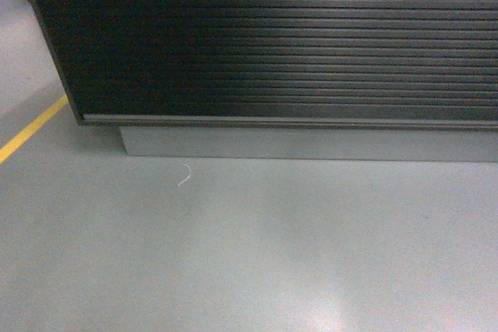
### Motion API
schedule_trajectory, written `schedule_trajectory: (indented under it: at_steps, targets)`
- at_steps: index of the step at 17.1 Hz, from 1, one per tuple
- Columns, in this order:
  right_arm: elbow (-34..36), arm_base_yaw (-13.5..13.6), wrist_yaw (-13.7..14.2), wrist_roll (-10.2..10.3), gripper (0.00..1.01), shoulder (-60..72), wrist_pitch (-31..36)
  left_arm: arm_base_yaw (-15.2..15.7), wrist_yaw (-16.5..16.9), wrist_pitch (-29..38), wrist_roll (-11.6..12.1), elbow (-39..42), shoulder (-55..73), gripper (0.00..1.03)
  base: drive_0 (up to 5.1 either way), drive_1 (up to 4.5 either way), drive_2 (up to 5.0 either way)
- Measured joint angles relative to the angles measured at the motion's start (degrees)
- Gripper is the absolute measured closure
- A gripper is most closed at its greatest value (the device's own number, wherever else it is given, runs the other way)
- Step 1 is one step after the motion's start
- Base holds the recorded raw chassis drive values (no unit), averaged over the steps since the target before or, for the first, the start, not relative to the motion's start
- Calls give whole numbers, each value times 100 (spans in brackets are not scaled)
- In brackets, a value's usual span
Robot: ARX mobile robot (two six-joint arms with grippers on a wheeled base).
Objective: Place dark red mango on scale at checkout
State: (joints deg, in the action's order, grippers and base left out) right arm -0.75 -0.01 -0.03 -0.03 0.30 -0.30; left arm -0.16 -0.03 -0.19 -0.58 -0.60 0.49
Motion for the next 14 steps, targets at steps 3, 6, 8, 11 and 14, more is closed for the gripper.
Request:
schedule_trajectory:
  at_steps: [3,6,8,11,14]
  targets:
    - [0,0,2,0,3,0,-9,0,2,2,0,0,0,5,7,297,-282]
    - [0,0,2,0,3,0,4,0,0,7,0,0,0,5,3,293,-286]
    - [0,0,2,0,3,0,2,0,2,-2,0,0,0,5,-2,288,-291]
    - [0,0,0,0,3,0,7,0,0,0,0,0,0,5,-3,286,-293]
    - [0,0,2,0,3,0,-7,0,2,-2,0,0,0,5,6,295,-284]
